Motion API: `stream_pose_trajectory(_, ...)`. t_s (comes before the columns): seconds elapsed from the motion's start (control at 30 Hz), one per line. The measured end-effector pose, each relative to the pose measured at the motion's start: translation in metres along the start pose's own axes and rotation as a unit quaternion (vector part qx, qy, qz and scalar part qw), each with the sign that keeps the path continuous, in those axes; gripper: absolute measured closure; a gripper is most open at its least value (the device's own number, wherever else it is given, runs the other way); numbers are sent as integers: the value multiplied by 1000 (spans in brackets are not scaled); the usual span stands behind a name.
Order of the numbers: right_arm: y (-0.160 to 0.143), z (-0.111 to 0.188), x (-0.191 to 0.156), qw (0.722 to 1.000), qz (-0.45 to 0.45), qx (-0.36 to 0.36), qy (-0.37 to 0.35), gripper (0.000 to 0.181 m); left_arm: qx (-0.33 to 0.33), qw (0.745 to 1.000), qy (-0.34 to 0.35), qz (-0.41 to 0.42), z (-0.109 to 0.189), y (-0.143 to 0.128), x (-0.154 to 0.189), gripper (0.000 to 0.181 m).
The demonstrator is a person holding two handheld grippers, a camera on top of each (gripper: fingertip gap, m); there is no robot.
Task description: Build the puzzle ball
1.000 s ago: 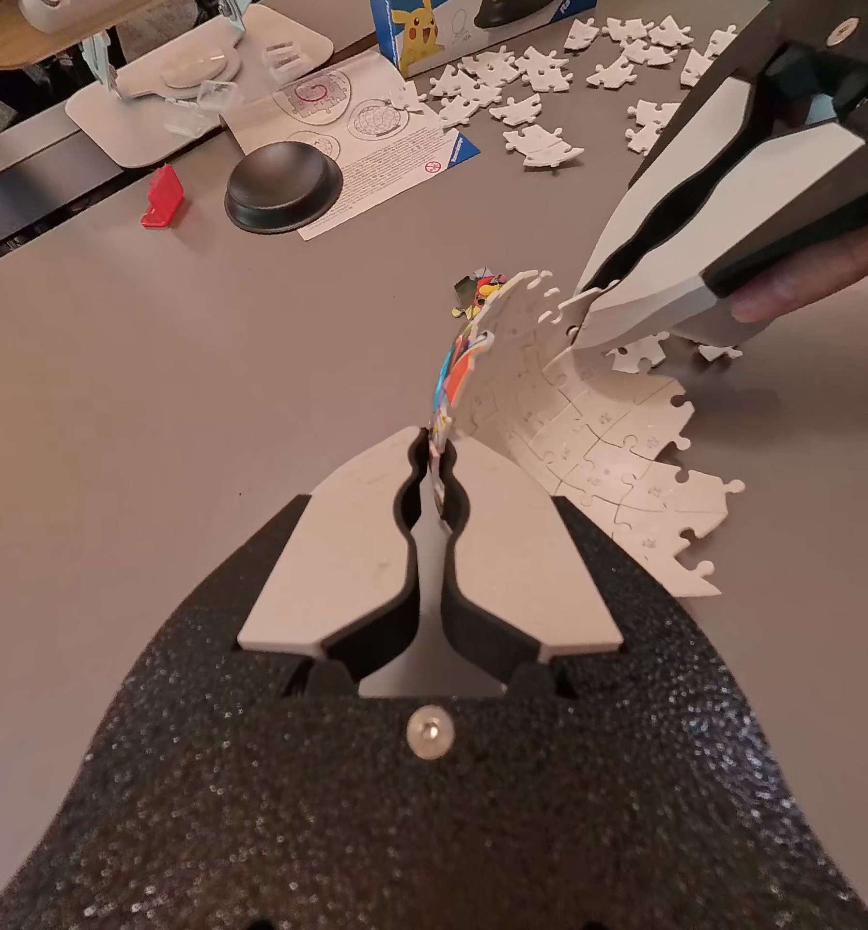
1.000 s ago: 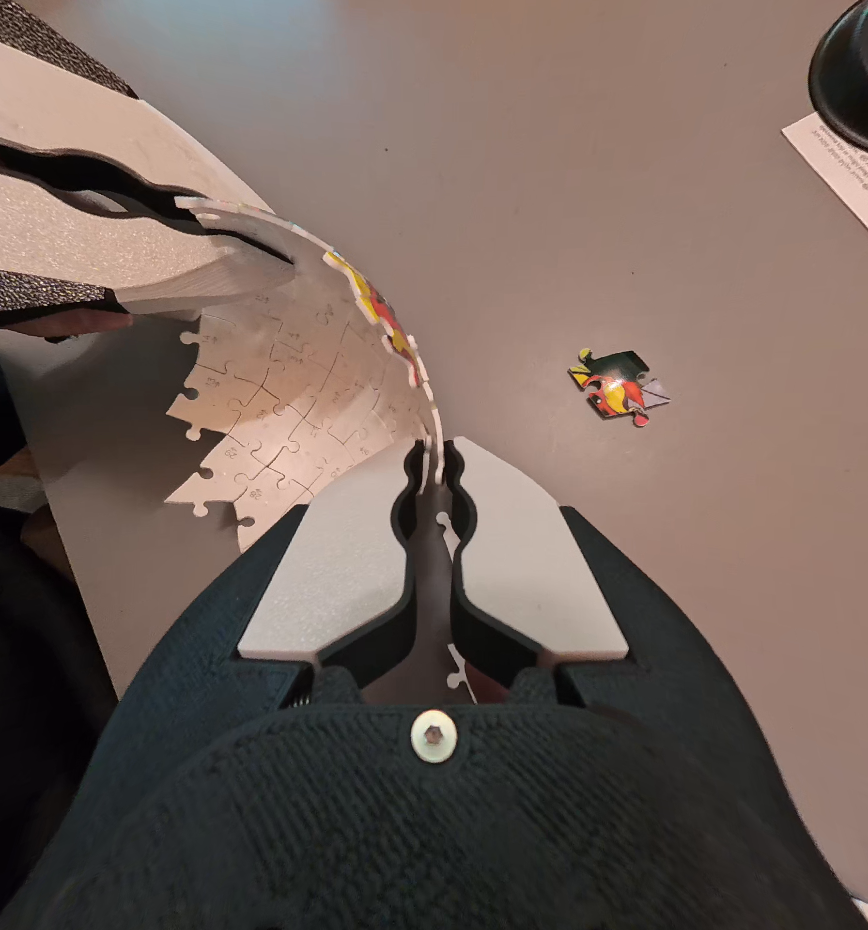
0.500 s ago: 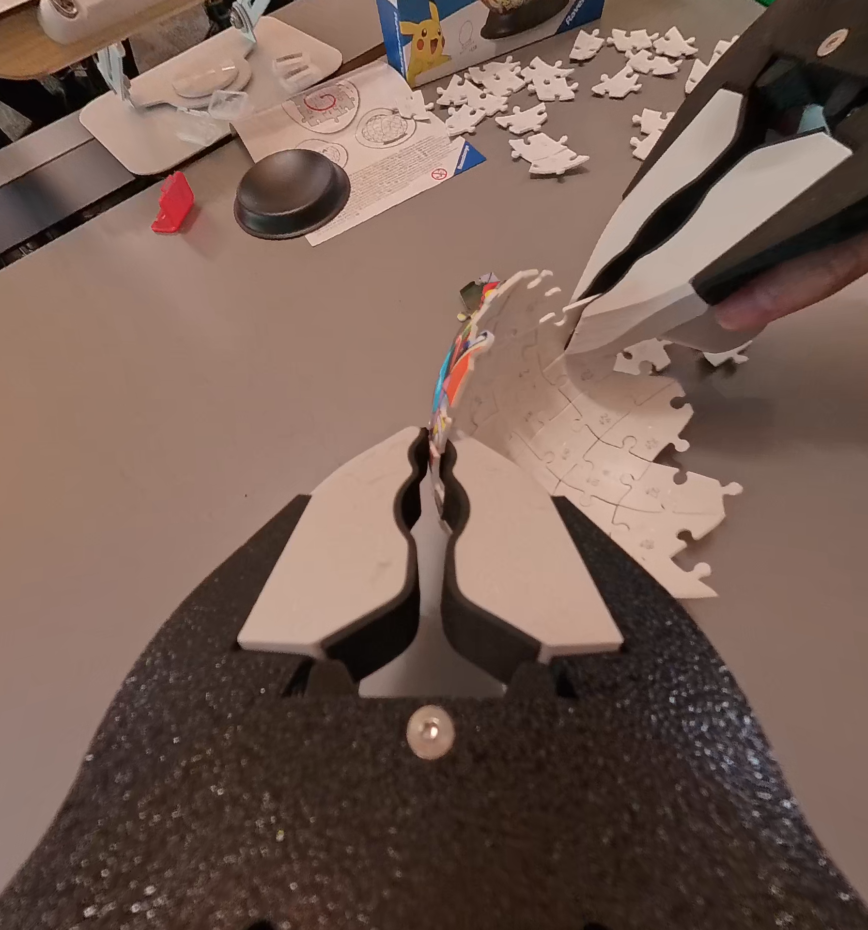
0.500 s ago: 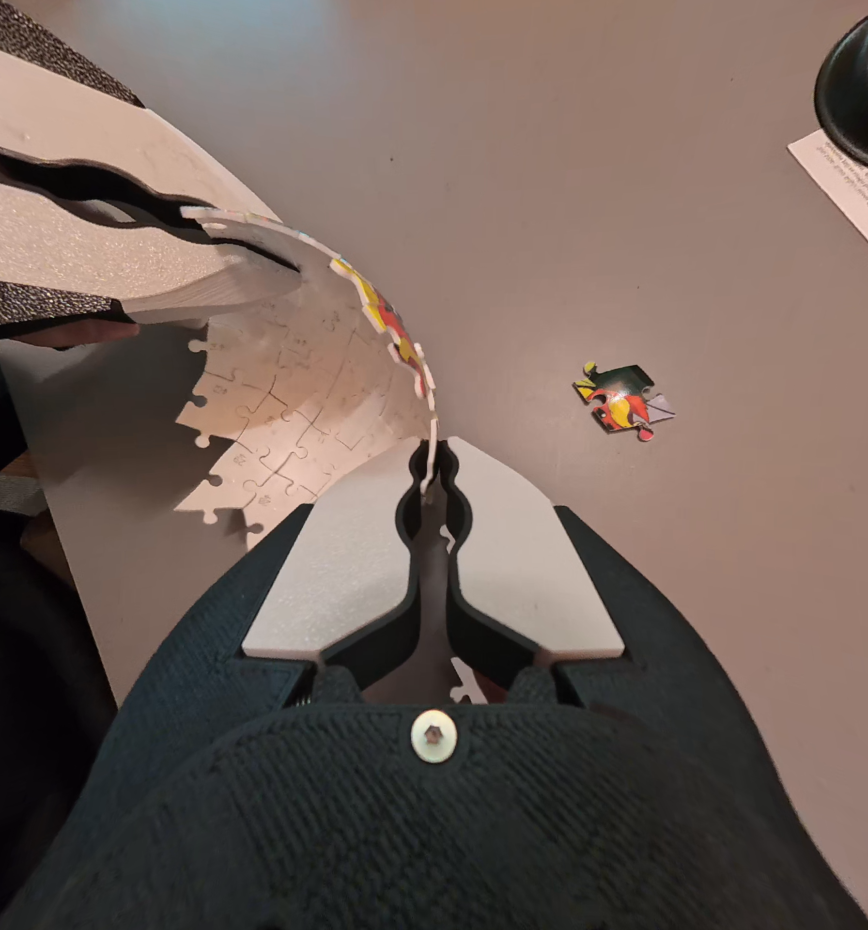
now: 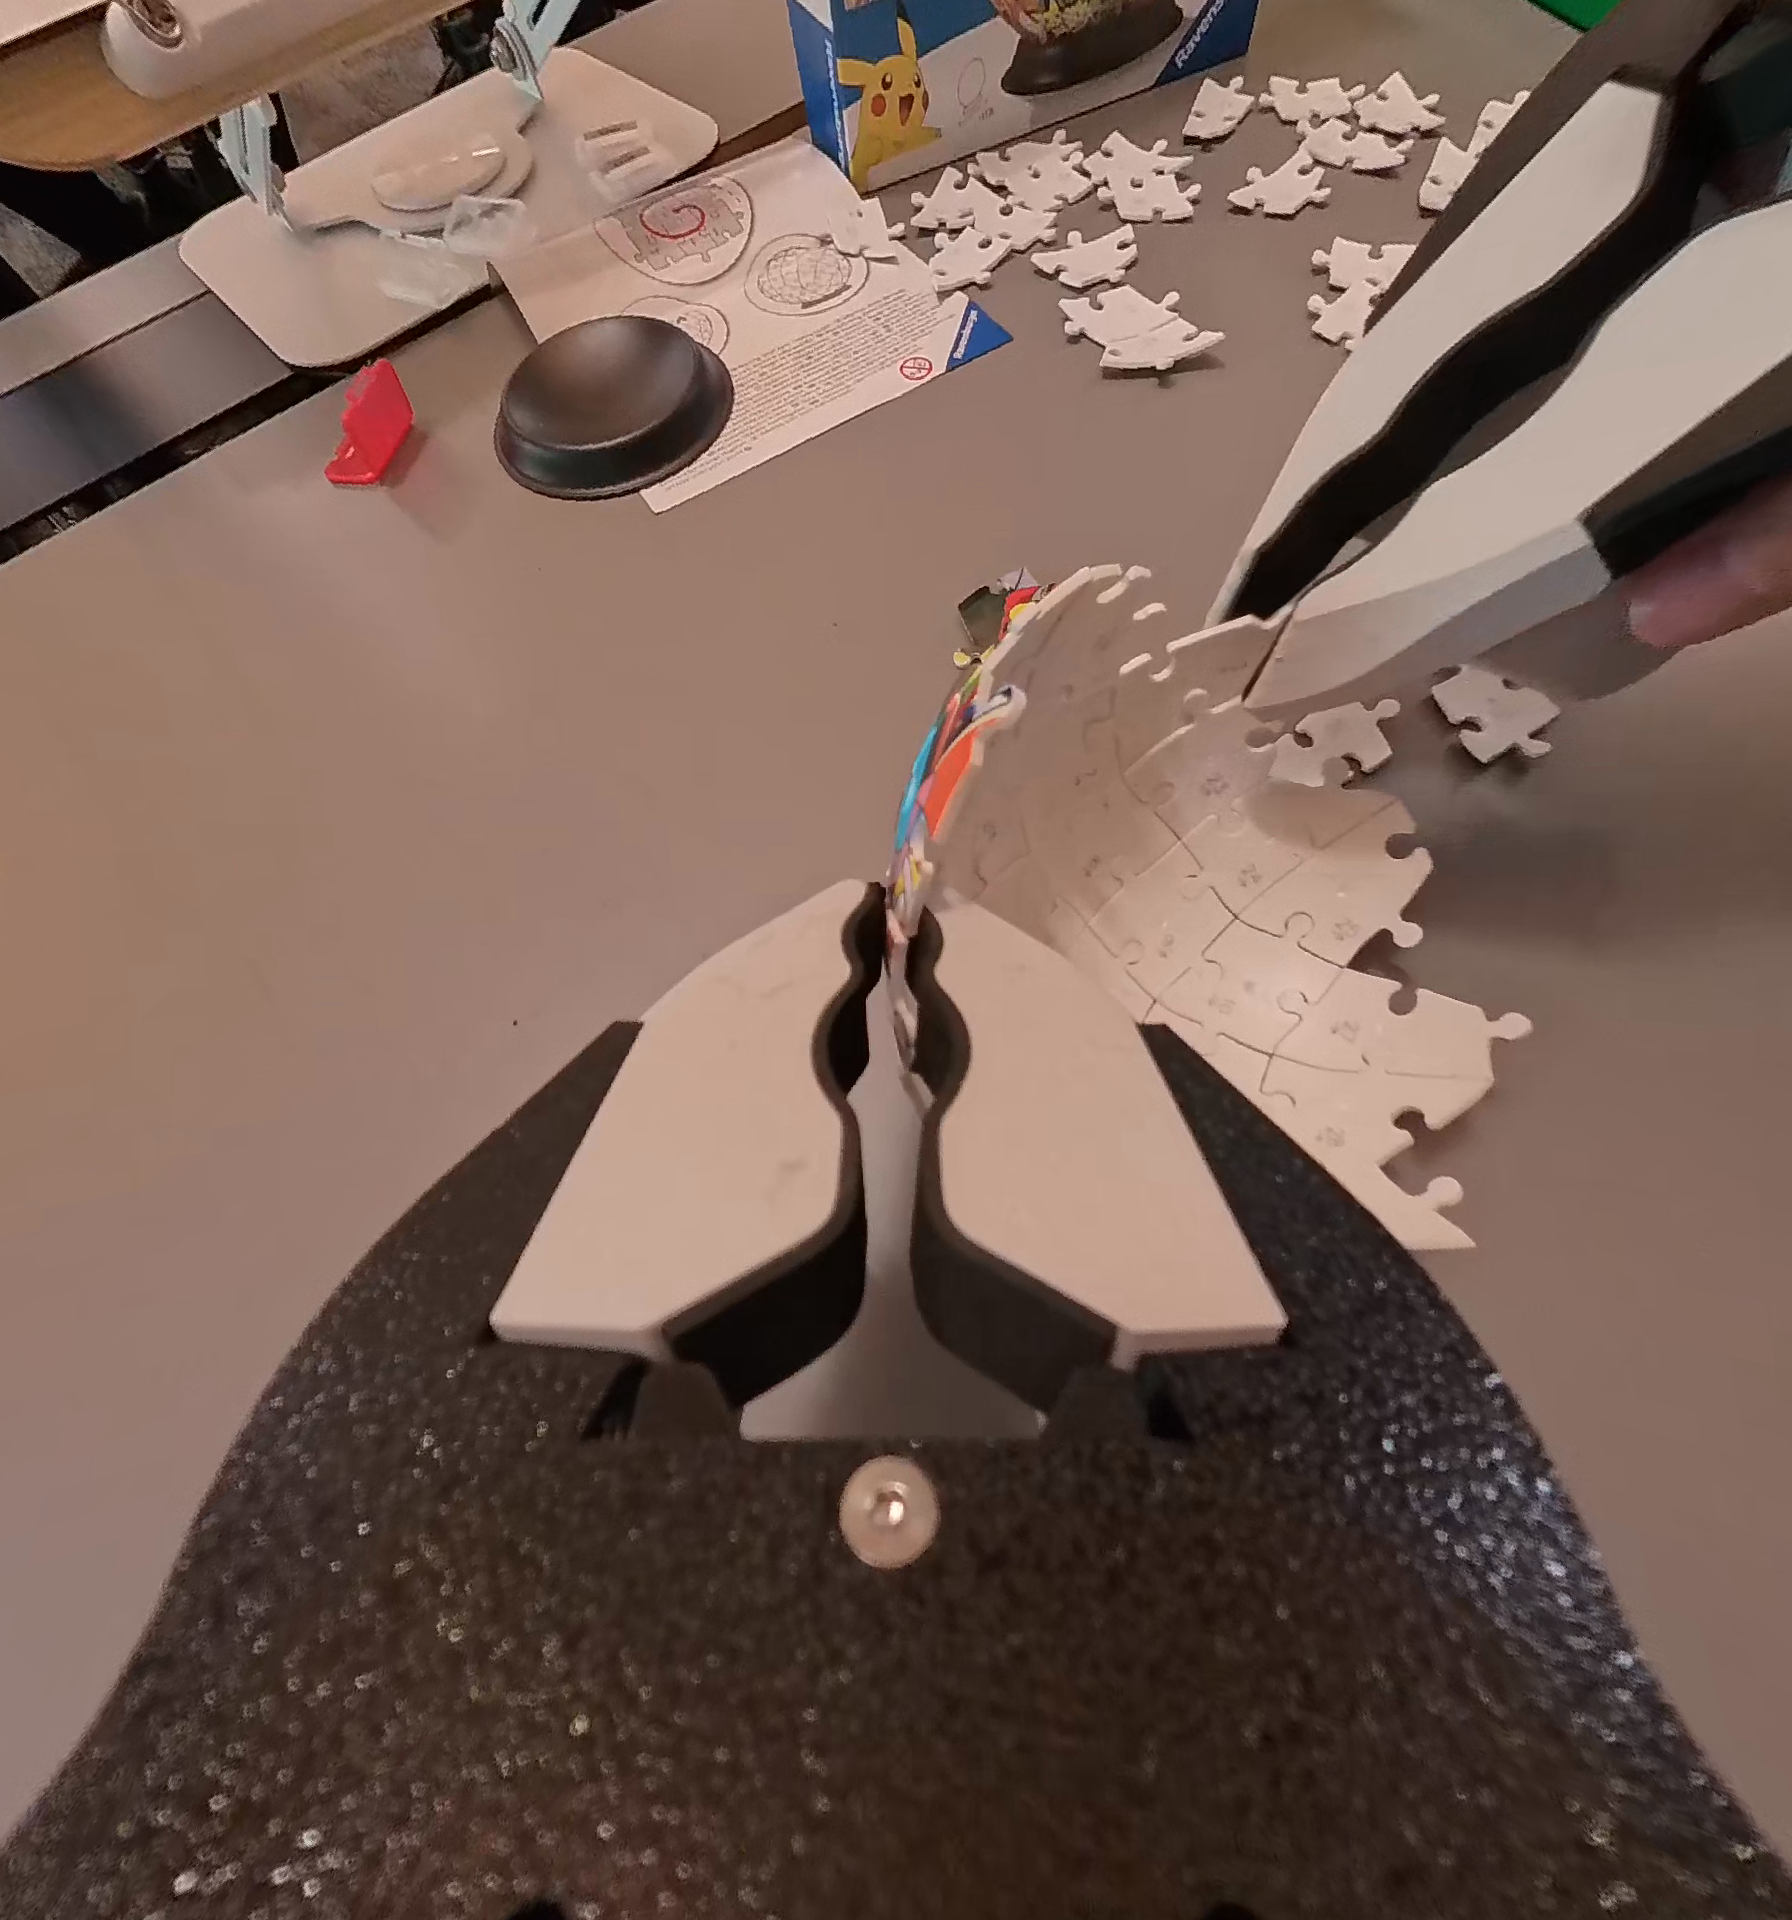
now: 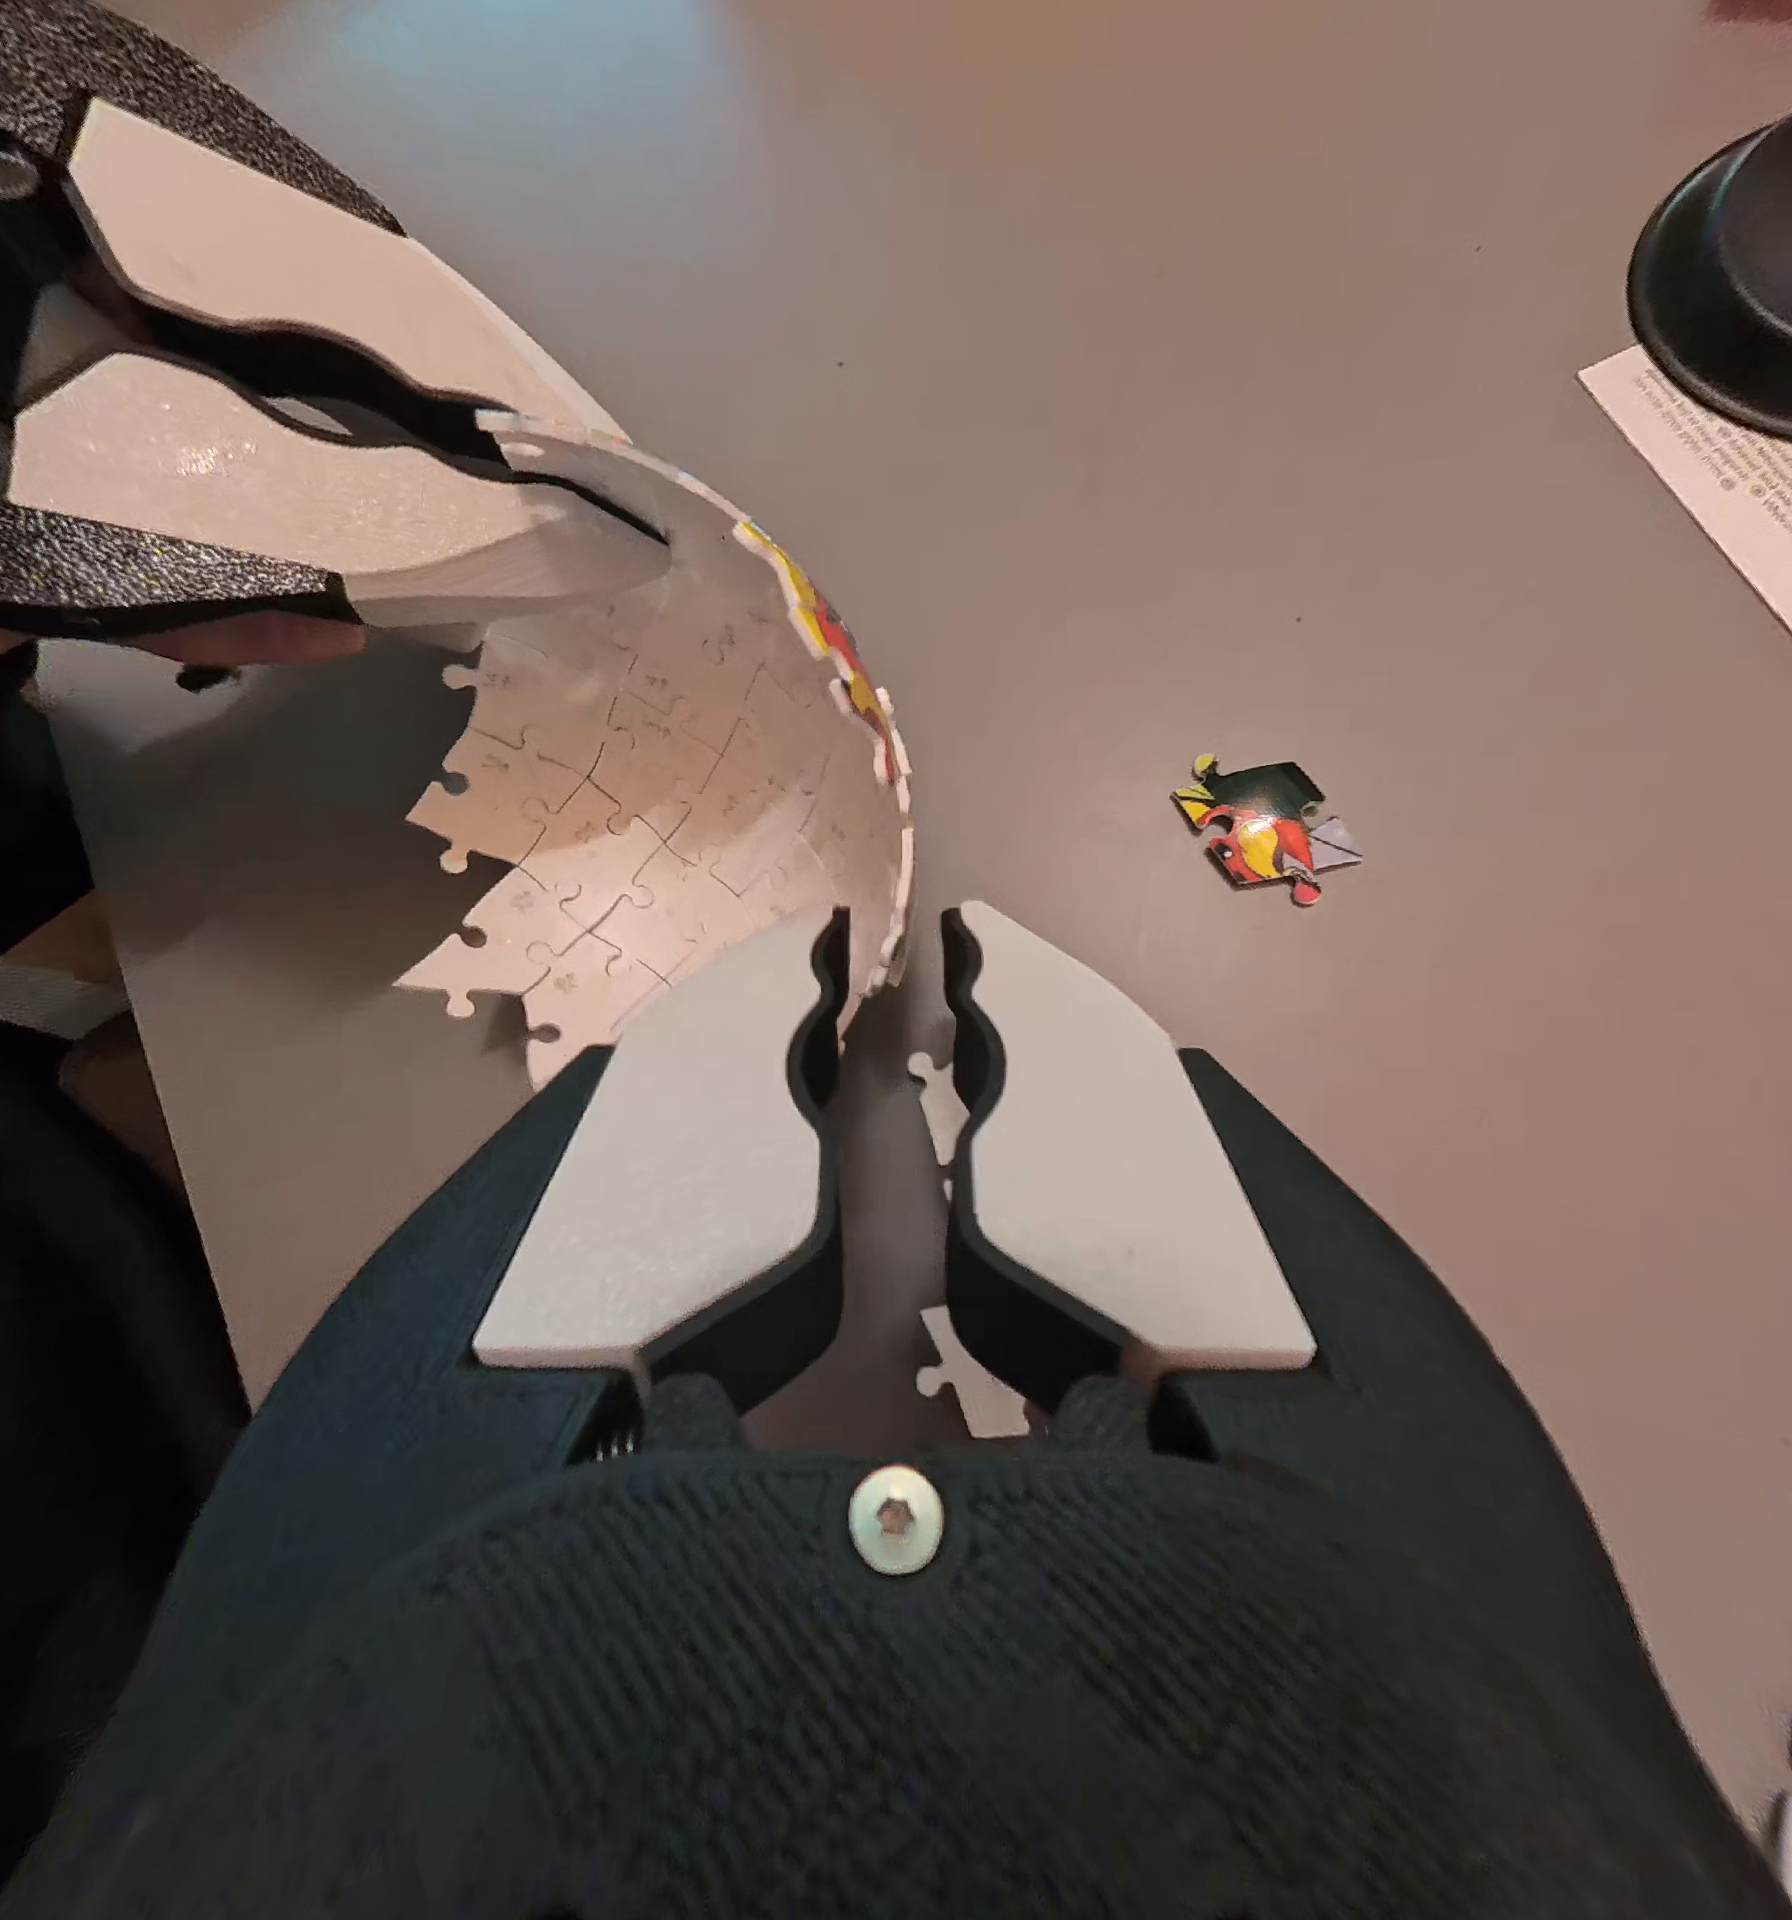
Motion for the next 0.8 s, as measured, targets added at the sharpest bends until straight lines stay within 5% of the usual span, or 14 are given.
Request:
stream_pose_trajectory(0.6,5,-11,-1,999,14,0,-40,178,2,1000,0,9,0,-1,-2,179)
stream_pose_trajectory(0.8,7,-13,-3,999,20,10,-43,166,2,1000,4,10,0,-1,-4,179)
Point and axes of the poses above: each gripper's, where its closed fingertips meet, z back along the fingers, y out of its top, x = y × z across the jaws, the point moved 5 cm from there along z, back along the fingers, and after that the axes turned 9 degrees about -x, right-handed, at the moved point
